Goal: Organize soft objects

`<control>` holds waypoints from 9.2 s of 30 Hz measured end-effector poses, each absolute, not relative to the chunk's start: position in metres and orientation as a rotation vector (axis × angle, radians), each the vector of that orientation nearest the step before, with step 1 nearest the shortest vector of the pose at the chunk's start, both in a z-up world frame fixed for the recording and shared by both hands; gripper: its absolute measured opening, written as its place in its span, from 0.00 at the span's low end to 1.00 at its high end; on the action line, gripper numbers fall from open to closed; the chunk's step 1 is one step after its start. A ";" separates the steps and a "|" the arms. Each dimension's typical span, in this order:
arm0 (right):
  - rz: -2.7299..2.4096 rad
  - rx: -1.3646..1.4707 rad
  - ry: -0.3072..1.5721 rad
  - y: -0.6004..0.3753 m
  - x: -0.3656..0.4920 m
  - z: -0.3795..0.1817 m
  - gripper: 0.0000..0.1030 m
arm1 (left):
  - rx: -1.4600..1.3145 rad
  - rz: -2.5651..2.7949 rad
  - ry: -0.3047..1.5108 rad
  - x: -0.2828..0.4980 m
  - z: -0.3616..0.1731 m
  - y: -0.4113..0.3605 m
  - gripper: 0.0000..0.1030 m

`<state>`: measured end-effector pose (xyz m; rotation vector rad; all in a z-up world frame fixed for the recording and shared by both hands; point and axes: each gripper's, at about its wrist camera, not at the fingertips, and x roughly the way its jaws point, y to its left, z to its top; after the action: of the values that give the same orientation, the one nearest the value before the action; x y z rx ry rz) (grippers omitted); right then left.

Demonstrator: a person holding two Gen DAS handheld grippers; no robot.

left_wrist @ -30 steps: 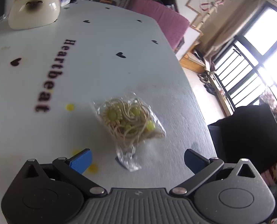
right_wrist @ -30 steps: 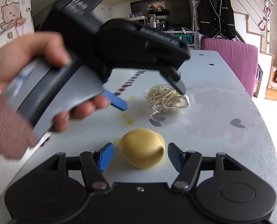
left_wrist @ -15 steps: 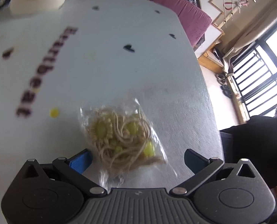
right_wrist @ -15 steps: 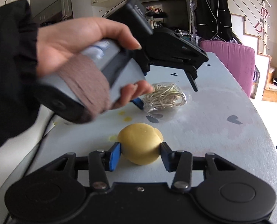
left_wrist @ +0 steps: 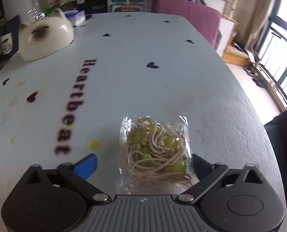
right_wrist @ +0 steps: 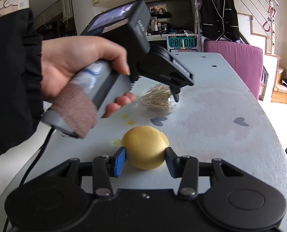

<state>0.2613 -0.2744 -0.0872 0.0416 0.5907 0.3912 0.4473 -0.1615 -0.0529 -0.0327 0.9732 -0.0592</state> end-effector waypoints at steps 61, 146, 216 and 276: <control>0.414 0.159 0.306 -0.236 0.096 0.036 0.36 | -0.094 -0.237 0.558 0.092 0.082 0.018 0.62; 0.505 0.027 0.524 -0.133 0.033 -0.012 0.71 | -0.115 0.040 0.595 -0.010 0.007 0.109 0.88; 0.321 -0.003 0.478 -0.148 -0.012 -0.034 1.00 | -0.046 0.048 0.583 -0.055 -0.006 0.099 1.00; 0.322 0.000 0.479 -0.149 -0.011 -0.035 1.00 | -0.039 0.052 0.572 -0.056 -0.003 0.096 1.00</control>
<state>-0.0111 -0.1493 -0.0350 0.0003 0.4787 0.3221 -0.0556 0.0960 -0.0032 -0.0394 0.5721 0.0524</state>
